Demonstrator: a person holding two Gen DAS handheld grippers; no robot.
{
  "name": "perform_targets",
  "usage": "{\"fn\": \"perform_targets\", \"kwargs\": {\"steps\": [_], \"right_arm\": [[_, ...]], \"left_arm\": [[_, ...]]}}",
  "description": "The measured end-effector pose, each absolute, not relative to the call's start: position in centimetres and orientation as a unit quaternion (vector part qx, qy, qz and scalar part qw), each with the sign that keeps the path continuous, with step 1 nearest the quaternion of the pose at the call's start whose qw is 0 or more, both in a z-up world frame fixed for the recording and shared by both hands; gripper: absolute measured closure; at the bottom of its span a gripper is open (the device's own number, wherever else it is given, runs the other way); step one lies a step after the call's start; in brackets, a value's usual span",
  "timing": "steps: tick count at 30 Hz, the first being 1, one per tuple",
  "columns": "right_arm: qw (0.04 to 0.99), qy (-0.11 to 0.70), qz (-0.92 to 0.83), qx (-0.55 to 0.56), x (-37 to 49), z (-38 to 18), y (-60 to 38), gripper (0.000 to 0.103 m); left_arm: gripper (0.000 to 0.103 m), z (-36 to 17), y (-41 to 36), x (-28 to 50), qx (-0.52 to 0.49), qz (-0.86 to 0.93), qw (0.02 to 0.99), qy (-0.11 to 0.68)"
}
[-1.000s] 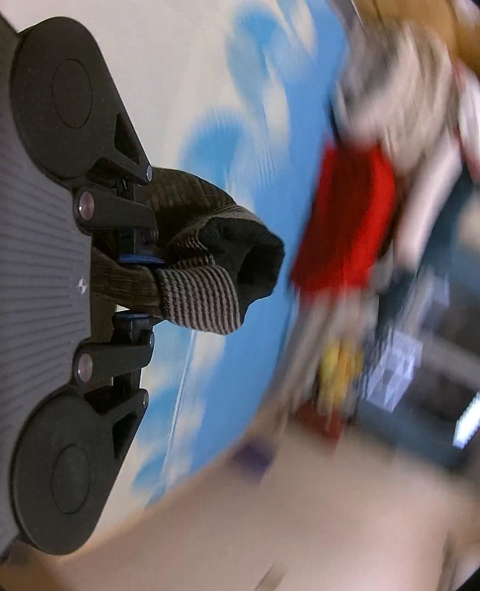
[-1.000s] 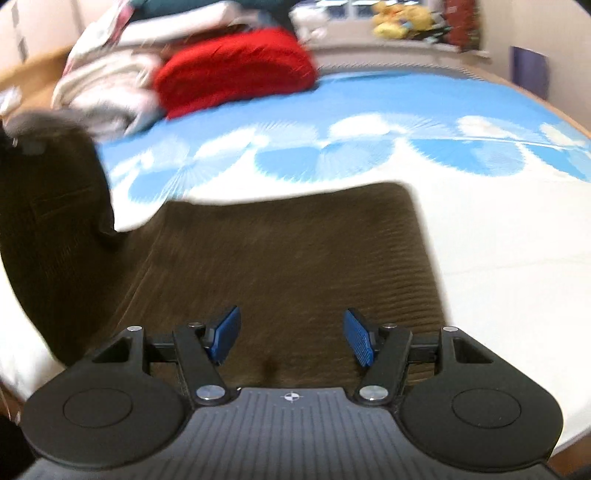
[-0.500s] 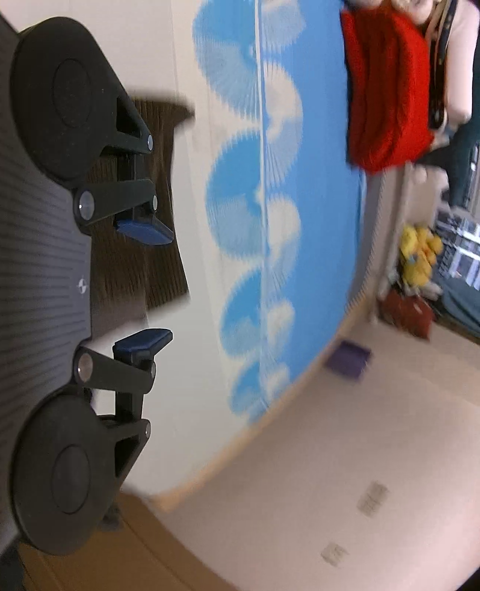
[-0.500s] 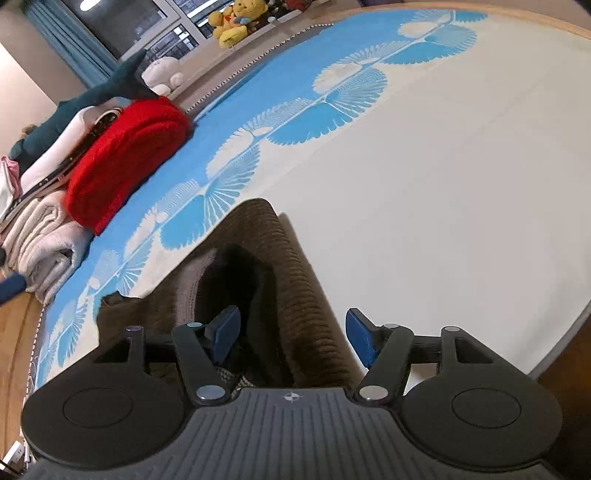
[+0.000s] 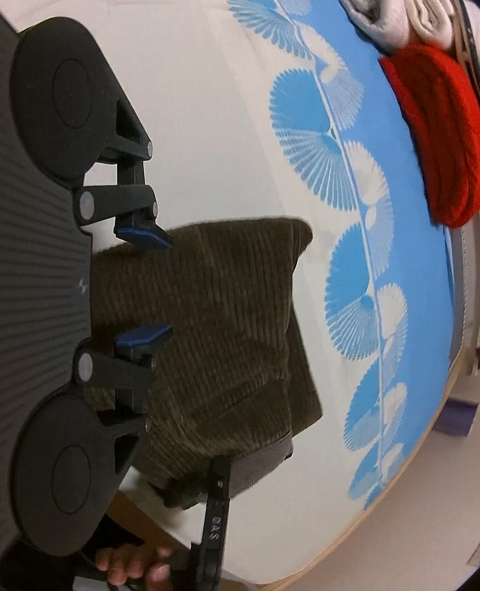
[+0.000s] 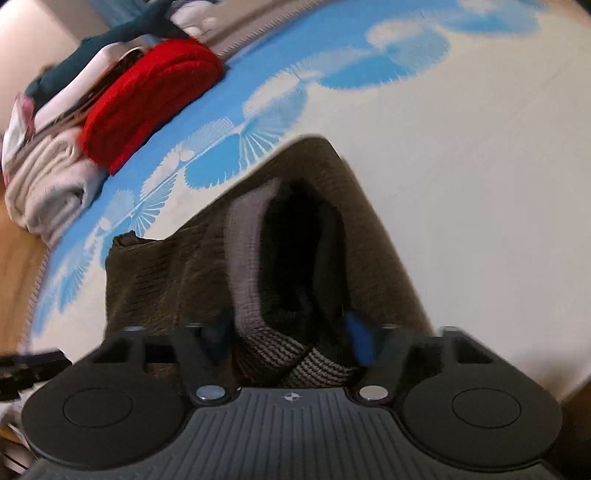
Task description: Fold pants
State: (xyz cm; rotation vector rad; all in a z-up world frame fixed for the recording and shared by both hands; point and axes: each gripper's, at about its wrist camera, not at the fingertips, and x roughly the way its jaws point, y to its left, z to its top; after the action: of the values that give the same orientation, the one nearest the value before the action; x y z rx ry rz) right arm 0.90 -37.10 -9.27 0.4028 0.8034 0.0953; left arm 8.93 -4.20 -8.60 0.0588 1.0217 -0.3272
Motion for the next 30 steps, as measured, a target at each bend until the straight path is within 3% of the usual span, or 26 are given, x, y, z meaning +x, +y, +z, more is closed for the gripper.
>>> {"fn": "perform_targets", "kwargs": {"steps": [2,4,8,11,13,14,17,21,23,26,30], "right_arm": [[0.919,0.354,0.063,0.161,0.5,-7.1,-36.4,0.078],[0.939,0.29,0.101,0.154,-0.2,-3.5,-36.3,0.084],[0.964,0.217,0.101,0.116,-2.3,1.0,-37.0,0.085],[0.955,0.277,0.053,0.093,-1.5,-2.5,-38.6,0.085],[0.909,0.402,0.031,0.108,0.7,-7.0,-39.6,0.081],[0.887,0.435,0.034,0.147,1.1,-8.4,-40.3,0.072],[0.9,0.41,0.026,0.145,0.6,-7.7,-41.1,0.054],[0.912,0.373,0.033,0.166,0.0,-6.3,-43.0,0.052],[0.912,0.363,0.037,0.189,1.3,-6.1,-43.9,0.038],[0.902,0.37,0.057,0.214,4.4,-6.8,-43.7,0.033],[0.882,0.404,0.077,0.232,7.9,-8.8,-43.5,0.03]], "left_arm": [[0.053,-8.6,-2.9,9.4,-0.007,-0.145,0.859,0.491],[0.053,-8.3,-2.5,9.8,-0.017,-0.138,0.863,0.485],[0.053,-7.3,-3.6,9.9,-0.024,-0.156,0.862,0.482],[0.053,-7.3,-5.1,9.7,0.003,-0.177,0.858,0.482],[0.053,-7.9,-6.0,9.9,0.017,-0.182,0.853,0.489],[0.053,-8.4,-6.3,10.0,0.022,-0.183,0.848,0.498],[0.053,-9.6,-6.9,10.2,0.043,-0.173,0.834,0.523],[0.054,-11.8,-7.3,10.9,0.038,-0.184,0.802,0.567],[0.054,-13.5,-8.4,10.6,0.092,-0.18,0.782,0.59],[0.053,-13.8,-9.4,10.4,0.128,-0.179,0.777,0.59],[0.051,-12.5,-8.0,12.0,0.062,-0.164,0.798,0.577]]}}
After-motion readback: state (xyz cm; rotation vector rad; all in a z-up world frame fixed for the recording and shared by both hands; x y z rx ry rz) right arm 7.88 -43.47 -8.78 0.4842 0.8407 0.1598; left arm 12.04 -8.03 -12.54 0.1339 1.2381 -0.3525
